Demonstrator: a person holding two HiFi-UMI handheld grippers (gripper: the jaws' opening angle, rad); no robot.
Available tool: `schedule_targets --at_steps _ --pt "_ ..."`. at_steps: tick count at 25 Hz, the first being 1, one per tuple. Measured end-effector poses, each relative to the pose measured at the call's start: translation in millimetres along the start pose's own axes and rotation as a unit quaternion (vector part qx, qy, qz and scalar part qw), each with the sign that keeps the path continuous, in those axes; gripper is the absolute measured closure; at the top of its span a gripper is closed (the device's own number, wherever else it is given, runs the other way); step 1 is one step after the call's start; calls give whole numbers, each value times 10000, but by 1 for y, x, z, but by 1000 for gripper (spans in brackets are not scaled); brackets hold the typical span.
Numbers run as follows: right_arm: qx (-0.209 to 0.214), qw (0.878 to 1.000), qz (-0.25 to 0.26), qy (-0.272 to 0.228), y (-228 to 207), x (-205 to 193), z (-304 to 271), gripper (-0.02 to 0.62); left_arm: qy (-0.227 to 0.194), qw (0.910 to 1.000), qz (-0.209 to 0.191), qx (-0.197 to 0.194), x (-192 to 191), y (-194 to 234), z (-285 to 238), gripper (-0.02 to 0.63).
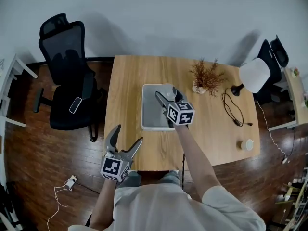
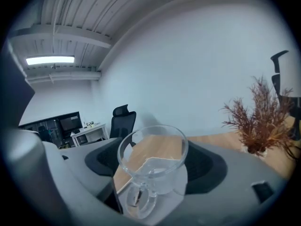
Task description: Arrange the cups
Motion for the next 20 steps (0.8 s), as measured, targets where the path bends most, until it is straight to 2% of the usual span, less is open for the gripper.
schedule_targets --at_steps 8,13,20 --pt "108 9988 -124 470 1 -13 -79 187 -20 9992 174 370 -3 32 8 212" --pt "-13 9964 237 819 6 -32 -101 187 -12 9983 265 518 -7 43 14 212" --pt "-121 9970 298 698 9 -36 -104 182 -22 9980 339 537 -11 43 17 212"
Point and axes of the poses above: the fingertips, and each gripper's own axes: z backward along the fingers, y to its left, x out of its top, the point moved 6 cm from there along z, backward along the fingers
